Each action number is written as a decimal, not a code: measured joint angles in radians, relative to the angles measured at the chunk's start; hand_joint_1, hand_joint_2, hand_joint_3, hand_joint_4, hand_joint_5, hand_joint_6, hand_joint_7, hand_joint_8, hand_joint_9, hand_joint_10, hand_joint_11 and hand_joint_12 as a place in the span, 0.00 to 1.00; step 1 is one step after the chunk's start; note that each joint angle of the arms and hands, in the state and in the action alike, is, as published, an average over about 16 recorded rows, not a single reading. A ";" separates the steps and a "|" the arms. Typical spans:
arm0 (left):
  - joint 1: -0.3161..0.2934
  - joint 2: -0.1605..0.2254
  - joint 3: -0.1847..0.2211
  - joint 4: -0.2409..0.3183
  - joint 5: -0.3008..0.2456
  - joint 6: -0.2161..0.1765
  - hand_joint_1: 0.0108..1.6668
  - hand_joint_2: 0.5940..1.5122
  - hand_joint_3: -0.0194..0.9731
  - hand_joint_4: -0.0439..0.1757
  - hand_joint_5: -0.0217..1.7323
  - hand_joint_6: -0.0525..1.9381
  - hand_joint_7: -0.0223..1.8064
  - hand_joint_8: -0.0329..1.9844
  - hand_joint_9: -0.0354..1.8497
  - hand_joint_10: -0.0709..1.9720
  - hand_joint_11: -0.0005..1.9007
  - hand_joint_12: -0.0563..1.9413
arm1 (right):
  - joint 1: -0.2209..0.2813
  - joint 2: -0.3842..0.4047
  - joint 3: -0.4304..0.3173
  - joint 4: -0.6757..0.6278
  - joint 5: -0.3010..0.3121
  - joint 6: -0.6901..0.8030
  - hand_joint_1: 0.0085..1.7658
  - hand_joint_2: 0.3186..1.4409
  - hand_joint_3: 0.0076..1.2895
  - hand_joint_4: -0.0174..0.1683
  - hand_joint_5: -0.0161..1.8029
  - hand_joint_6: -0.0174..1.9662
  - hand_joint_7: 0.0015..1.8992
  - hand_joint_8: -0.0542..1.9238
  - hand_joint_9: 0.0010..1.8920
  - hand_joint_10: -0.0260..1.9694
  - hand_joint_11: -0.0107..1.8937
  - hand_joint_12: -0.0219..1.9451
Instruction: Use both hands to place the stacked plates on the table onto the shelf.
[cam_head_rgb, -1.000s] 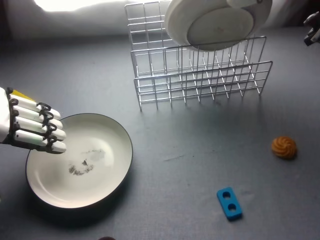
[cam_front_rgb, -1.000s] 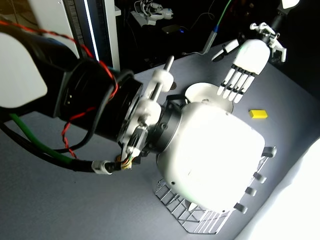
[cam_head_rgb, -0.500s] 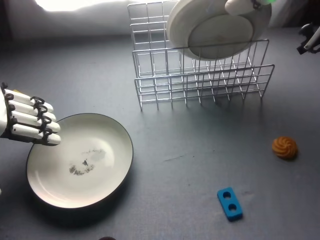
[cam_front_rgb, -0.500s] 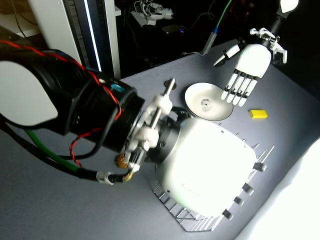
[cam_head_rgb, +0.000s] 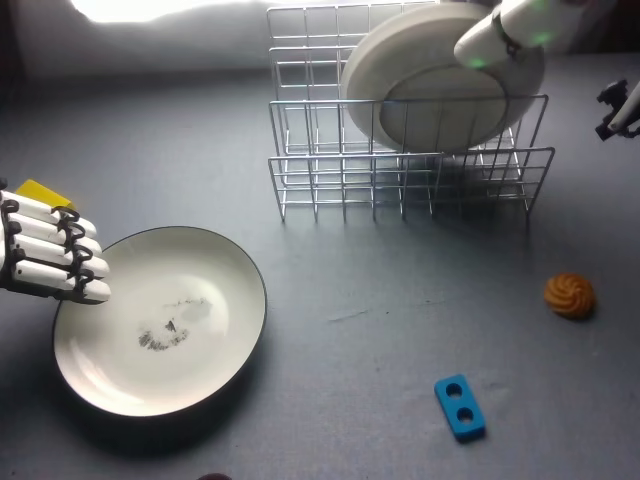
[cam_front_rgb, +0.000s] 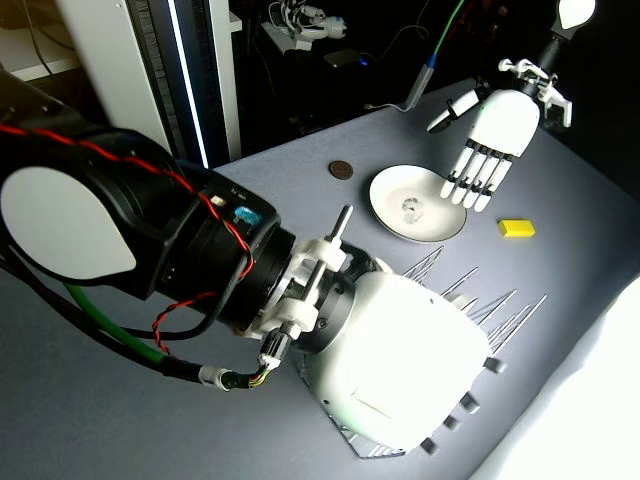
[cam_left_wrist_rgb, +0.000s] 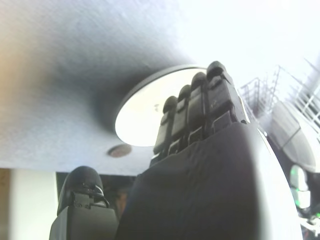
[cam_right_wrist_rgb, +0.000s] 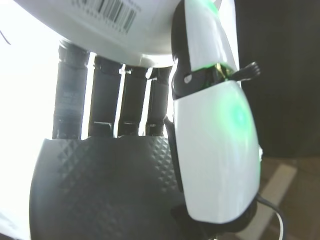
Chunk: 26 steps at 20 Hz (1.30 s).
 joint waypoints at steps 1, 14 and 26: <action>0.003 0.000 0.000 0.000 0.000 0.000 0.00 0.51 0.04 0.20 0.02 0.04 0.02 0.01 0.03 0.04 0.01 0.03 | -0.005 -0.001 0.000 0.001 0.001 -0.001 0.73 0.61 0.01 0.05 0.54 0.41 0.59 0.47 0.64 0.35 0.50 0.66; 0.032 -0.003 0.008 -0.006 0.004 0.000 0.00 0.50 0.04 0.20 0.02 0.04 0.02 0.01 0.02 0.03 0.01 0.03 | 0.031 0.033 -0.024 0.002 0.040 -0.091 0.61 0.67 0.01 0.07 0.50 0.16 0.52 0.15 0.53 0.16 0.35 0.65; 0.095 -0.017 0.023 -0.033 0.022 0.002 0.00 0.50 0.04 0.19 0.02 0.03 0.02 0.01 0.01 0.02 0.01 0.02 | 0.082 0.103 -0.270 -0.070 0.114 -0.529 0.59 0.65 0.01 0.09 0.27 0.03 0.27 0.04 0.27 0.04 0.14 0.41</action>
